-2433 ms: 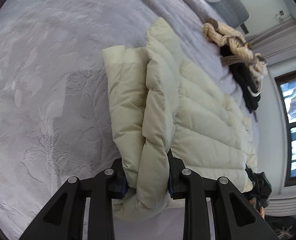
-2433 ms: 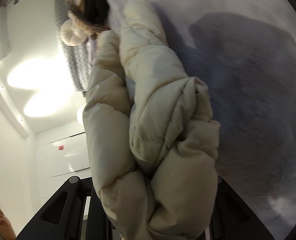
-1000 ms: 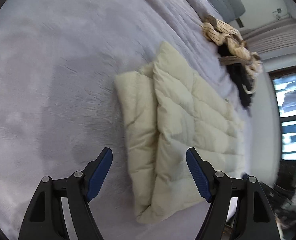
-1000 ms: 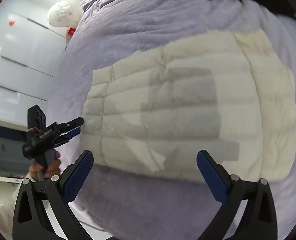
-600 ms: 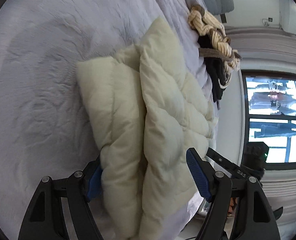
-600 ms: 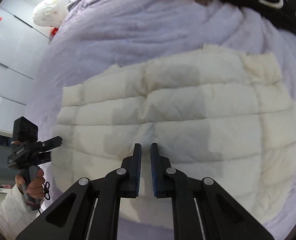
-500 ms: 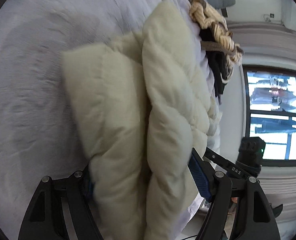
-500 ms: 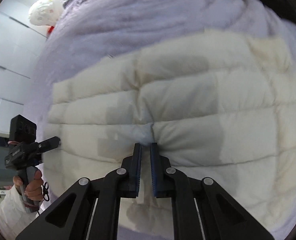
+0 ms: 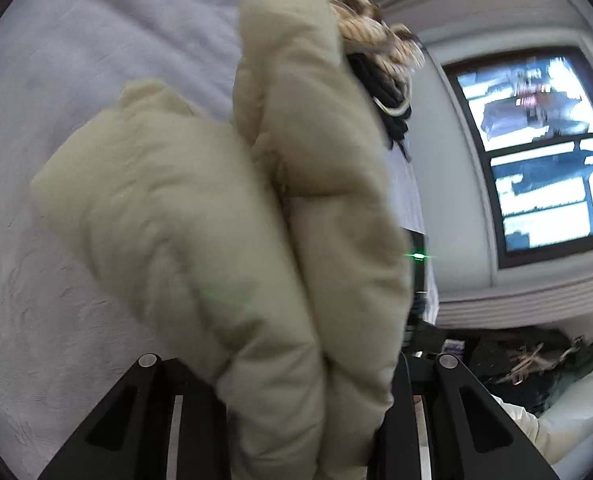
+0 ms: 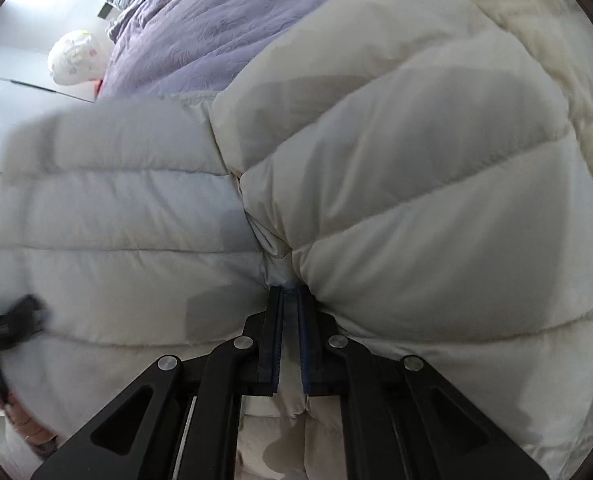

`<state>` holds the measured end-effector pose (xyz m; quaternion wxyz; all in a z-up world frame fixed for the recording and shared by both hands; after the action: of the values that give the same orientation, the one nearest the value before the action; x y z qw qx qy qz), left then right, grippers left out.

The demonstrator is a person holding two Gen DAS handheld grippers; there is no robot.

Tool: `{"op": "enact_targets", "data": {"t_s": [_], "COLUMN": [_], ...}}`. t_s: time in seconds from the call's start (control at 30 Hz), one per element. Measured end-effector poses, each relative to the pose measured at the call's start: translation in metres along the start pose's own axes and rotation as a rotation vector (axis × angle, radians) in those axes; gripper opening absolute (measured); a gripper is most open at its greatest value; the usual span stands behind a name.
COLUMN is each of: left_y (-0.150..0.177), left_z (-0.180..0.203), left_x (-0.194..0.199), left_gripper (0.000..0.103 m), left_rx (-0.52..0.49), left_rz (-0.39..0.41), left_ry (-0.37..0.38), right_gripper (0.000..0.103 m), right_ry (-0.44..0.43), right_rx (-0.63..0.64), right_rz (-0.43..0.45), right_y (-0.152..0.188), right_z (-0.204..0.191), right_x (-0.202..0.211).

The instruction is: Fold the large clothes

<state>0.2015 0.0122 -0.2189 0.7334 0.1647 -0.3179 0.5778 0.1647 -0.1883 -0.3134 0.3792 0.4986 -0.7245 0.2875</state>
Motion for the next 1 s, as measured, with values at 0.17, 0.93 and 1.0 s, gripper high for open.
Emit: {"op": "enact_targets", "data": {"t_s": [0.17, 0.93, 1.0], "left_y": [-0.003, -0.014, -0.012], "left_z": [0.062, 0.139, 0.159], "left_x": [-0.038, -0.104, -0.122], "left_gripper": [0.030, 0.030, 0.031], "left_rx": [-0.022, -0.067, -0.122], "left_rz": [-0.023, -0.076, -0.089], "left_ry": [-0.082, -0.323, -0.320], "right_gripper": [0.004, 0.012, 0.012], "right_ry": [-0.138, -0.177, -0.241], "right_rx": [-0.062, -0.152, -0.161], "right_rz": [-0.026, 0.089, 0.074], "right_y": [0.003, 0.054, 0.051], "right_z": [0.022, 0.166, 0.169], "right_x": [-0.001, 0.135, 0.120]}}
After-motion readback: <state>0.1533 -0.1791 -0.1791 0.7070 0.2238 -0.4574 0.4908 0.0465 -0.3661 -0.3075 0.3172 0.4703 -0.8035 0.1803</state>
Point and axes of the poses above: each gripper's, at about its wrist camera, not at the fingertips, and x roughly against the way its jaws point, z to its right, y to its underside, the point moved 3 cm from there along -x, roughly the way its jaws point, and after that the axes turned 3 degrees about -z, right-handed, at the moved point
